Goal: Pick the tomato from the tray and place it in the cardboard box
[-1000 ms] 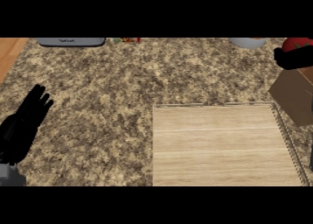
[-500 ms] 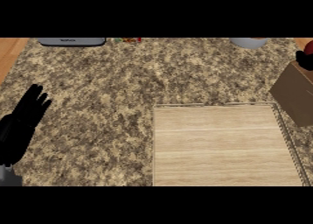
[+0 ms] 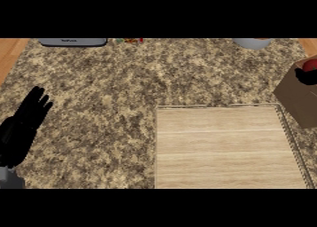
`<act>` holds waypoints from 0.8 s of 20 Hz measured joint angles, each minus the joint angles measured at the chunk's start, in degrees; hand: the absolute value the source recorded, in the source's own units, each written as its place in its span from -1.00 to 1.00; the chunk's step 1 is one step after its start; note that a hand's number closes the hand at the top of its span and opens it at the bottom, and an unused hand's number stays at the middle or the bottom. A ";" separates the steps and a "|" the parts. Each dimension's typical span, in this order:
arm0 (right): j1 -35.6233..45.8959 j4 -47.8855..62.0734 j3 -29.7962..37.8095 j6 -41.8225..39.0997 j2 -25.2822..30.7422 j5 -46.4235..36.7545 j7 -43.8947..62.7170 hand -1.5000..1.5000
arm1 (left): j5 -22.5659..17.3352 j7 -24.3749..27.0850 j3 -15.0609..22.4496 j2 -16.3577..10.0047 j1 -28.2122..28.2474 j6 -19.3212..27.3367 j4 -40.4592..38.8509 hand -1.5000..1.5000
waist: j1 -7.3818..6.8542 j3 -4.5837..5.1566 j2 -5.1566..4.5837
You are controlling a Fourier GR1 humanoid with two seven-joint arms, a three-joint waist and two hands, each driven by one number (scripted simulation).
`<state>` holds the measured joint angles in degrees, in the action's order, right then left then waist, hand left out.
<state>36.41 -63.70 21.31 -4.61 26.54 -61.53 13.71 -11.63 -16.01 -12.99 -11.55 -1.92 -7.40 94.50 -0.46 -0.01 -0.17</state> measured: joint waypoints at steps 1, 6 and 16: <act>0.04 1.16 0.25 -0.53 -0.29 0.38 0.60 1.00 | -0.10 0.25 -0.12 -0.07 0.21 -0.25 -0.06 0.00 | -0.03 0.03 0.04; -0.03 8.91 2.44 0.71 -0.03 1.91 0.55 -1.00 | -0.67 -0.18 -0.62 -0.82 -0.75 -0.87 -0.35 0.00 | -0.27 0.29 0.18; -0.01 11.67 9.57 9.79 -2.07 12.85 -9.62 -1.00 | 0.34 0.15 -0.44 0.11 -1.56 0.21 -1.44 0.00 | 0.44 -0.05 0.11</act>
<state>36.41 -52.03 30.87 5.18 24.47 -48.68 4.09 -11.28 -15.86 -13.43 -11.44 -3.48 -7.18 93.06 -0.02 -0.06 -0.06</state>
